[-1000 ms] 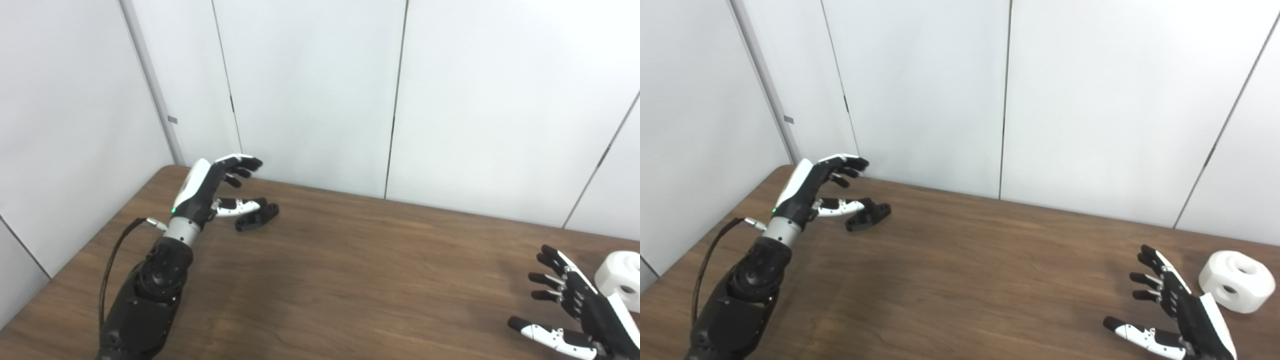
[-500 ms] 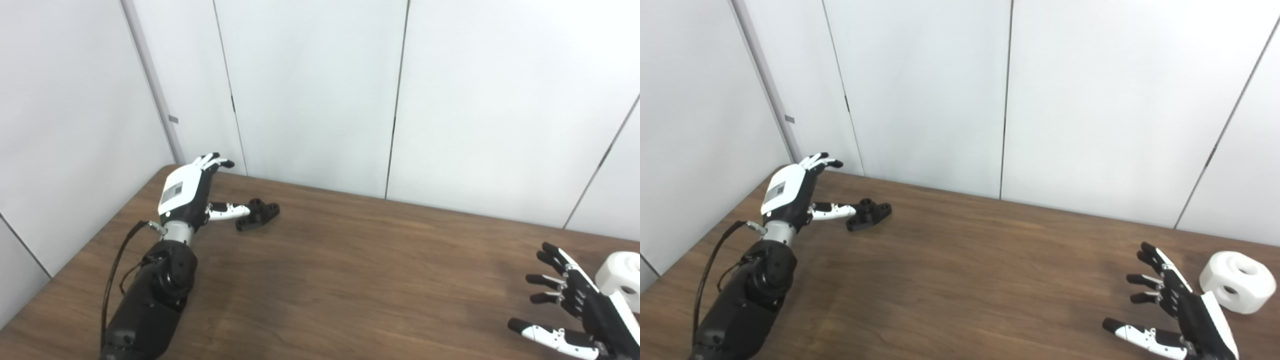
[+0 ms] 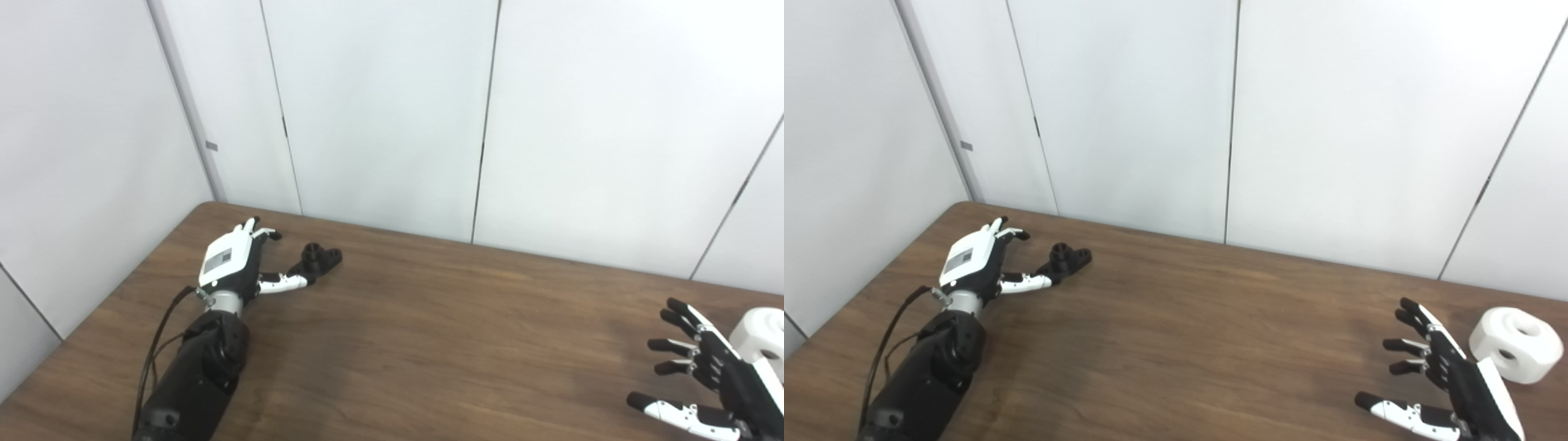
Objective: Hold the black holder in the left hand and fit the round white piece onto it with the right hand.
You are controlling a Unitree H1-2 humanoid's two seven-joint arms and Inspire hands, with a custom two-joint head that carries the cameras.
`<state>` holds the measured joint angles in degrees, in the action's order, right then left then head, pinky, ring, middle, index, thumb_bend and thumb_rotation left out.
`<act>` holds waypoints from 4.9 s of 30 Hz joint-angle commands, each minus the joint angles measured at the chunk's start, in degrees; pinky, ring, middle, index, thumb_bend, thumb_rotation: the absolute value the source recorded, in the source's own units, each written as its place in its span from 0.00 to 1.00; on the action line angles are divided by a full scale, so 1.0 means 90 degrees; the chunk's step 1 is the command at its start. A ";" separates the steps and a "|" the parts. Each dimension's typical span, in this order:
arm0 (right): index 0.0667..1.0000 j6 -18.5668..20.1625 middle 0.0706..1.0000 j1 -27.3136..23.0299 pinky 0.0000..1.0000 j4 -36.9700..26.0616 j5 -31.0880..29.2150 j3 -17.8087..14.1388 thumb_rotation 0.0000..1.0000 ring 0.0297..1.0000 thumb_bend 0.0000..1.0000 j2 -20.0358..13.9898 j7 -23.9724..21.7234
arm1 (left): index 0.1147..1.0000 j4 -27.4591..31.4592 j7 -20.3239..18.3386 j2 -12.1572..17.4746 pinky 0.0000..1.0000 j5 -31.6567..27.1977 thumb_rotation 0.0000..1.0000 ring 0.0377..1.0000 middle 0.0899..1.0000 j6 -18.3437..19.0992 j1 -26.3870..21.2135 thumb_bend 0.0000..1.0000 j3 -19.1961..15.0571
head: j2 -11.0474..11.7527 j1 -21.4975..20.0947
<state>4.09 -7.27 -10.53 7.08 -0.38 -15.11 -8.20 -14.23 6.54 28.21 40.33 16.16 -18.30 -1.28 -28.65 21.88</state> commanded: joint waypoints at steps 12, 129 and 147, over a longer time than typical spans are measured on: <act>0.91 0.0045 0.87 -0.0144 0.59 -0.0446 -0.0060 -0.0125 0.00 0.72 0.59 -0.0105 0.0010 | 0.75 -0.1045 0.0894 0.0098 0.89 -0.0049 0.48 1.00 1.00 -0.0369 -0.0431 1.00 0.0285 | -0.0059 -0.0061; 0.92 -0.0656 0.86 -0.0402 0.60 -0.0082 0.0239 -0.0290 0.44 0.72 0.53 -0.0301 0.0098 | 0.41 -0.0852 -0.1091 -0.1120 0.94 -0.0615 0.06 0.98 0.89 -0.4329 0.0083 0.52 0.4019 | -0.0743 -0.2381; 0.84 -0.0928 0.84 -0.1580 0.73 0.0537 0.0196 -0.1851 0.46 0.77 0.66 -0.1364 0.0988 | 0.41 -0.0913 -0.1005 -0.0690 0.92 -0.0495 0.05 0.97 0.89 -0.4277 0.0171 0.52 0.3800 | -0.0422 -0.4467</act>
<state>-4.46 -19.25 -5.69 8.95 -15.42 -24.10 0.01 -18.59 1.05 19.39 32.40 -22.25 -21.04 31.02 -32.43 -18.27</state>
